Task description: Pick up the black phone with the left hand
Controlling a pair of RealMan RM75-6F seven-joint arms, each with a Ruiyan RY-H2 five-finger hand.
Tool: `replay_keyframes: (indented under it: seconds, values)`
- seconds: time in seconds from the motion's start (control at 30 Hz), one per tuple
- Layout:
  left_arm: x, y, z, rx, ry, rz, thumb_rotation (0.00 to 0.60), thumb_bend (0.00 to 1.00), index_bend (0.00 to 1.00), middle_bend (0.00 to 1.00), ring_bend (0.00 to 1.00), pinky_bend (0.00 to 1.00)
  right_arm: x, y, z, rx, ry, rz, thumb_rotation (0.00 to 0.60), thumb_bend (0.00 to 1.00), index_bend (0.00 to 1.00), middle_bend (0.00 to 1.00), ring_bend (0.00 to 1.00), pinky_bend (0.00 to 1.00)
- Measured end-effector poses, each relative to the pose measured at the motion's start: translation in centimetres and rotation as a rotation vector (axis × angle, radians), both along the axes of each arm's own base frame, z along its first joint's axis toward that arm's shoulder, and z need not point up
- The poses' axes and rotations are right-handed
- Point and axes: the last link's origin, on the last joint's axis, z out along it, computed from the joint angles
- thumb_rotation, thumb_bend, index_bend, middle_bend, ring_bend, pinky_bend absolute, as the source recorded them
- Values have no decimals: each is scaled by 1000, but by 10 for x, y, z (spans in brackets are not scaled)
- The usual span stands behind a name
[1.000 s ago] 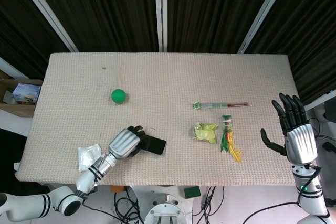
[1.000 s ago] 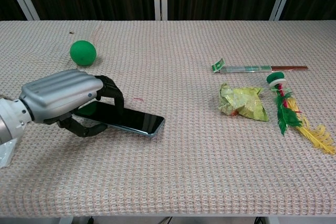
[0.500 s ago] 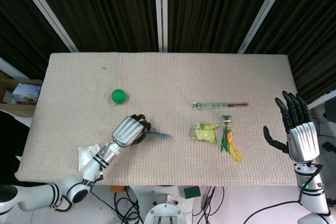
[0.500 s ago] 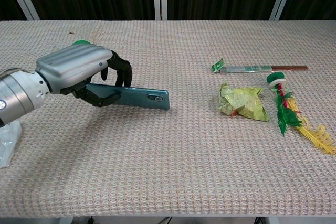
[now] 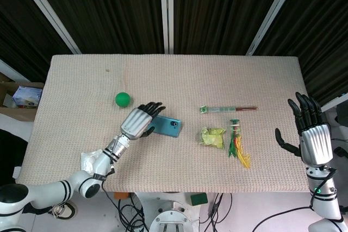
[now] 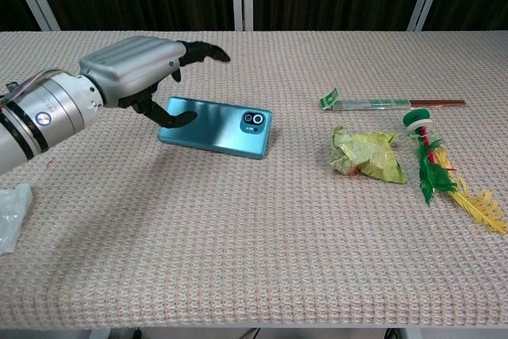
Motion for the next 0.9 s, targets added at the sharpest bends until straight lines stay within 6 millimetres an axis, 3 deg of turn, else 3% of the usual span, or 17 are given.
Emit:
replay_keyframes:
  seconds: [0.23, 0.43, 0.67, 0.9]
  values:
    - [-8, 3, 22, 133, -36, 1, 600, 258, 9, 0, 11, 205, -1, 5, -1, -1, 2, -4, 460, 451, 0, 0, 0, 0]
    - [-33, -16, 58, 213, -32, 21, 599, 229, 16, 7, 11, 205, -17, 20, -2, 14, 37, -63, 459, 450, 0, 0, 0, 0]
    - [-110, -76, 125, 349, 10, 164, 473, 217, 30, 11, 4, 185, -66, 68, -8, 115, 109, -324, 460, 437, 0, 0, 0, 0]
    - [-181, -146, 156, 335, 8, 343, 379, 218, 32, 19, 4, 185, -101, 114, -15, 181, 170, -515, 460, 435, 0, 0, 0, 0]
